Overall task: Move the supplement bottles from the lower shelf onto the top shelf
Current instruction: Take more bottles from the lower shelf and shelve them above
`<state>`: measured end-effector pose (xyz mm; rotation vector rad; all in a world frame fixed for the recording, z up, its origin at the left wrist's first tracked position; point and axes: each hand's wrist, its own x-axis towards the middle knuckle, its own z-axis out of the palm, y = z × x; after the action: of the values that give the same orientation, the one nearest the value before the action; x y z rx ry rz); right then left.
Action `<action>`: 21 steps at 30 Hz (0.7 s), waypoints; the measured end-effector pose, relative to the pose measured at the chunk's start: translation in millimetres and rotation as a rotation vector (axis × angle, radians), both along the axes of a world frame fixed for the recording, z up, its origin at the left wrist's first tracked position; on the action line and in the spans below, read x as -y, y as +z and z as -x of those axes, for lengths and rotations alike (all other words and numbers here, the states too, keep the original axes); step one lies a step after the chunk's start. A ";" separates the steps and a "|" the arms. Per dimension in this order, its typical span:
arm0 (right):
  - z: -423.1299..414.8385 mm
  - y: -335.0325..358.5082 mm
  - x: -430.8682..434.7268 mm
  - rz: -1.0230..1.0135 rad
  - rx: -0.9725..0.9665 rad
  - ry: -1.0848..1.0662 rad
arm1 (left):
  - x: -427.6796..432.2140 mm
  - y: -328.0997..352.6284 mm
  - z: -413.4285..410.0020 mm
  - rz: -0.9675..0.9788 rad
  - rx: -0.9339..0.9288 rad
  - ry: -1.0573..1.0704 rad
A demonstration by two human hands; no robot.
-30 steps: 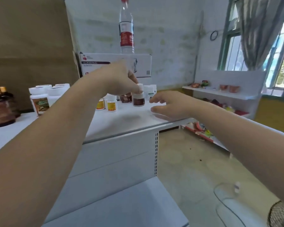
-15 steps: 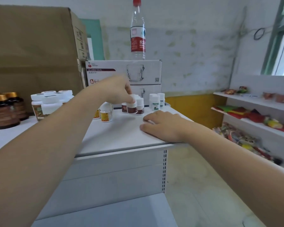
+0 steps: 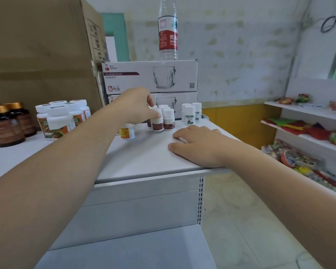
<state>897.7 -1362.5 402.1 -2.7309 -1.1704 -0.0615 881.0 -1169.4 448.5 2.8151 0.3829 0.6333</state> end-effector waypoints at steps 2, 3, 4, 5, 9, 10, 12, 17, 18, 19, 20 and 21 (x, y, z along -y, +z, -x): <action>0.1 -0.5 0.4 -0.005 -0.006 0.001 | -0.6 -2.8 -1.6 0.029 0.025 -0.011; 0.1 -0.8 0.6 -0.009 -0.010 0.003 | -0.7 -4.5 -2.0 0.044 0.034 -0.018; 0.3 -0.9 0.6 -0.016 -0.012 0.004 | -1.0 -6.1 -2.0 0.054 0.042 -0.025; 0.4 -1.0 0.7 -0.024 -0.014 0.004 | -1.4 -7.8 -2.0 0.057 0.048 -0.028; 2.5 -0.3 2.5 -0.035 -0.020 0.005 | -2.5 -12.0 -1.4 0.050 0.074 -0.021; 3.2 0.1 2.6 -0.033 -0.020 0.004 | -2.4 -12.7 -1.0 0.048 0.078 -0.017; 4.0 0.8 2.2 -0.028 -0.014 0.002 | -3.3 -14.4 -1.5 0.041 0.087 -0.008; 4.3 0.9 3.5 -0.043 -0.017 0.007 | -5.4 -16.7 -4.4 0.006 0.112 0.012; 4.6 1.1 3.6 -0.043 -0.015 0.008 | -5.0 -17.4 -4.6 -0.004 0.113 0.014; 4.3 1.4 3.5 -0.043 -0.015 0.008 | -4.5 -18.2 -4.5 -0.014 0.110 0.017; 4.0 1.5 3.4 -0.043 -0.015 0.007 | -3.9 -18.7 -3.8 -0.027 0.102 0.021; 3.8 1.8 2.9 -0.043 -0.018 0.006 | -3.4 -18.8 -2.9 -0.042 0.092 0.027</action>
<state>893.9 -1365.5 403.9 -2.6853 -1.1593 -0.0609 883.8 -1166.1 429.7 2.8116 0.3951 0.7823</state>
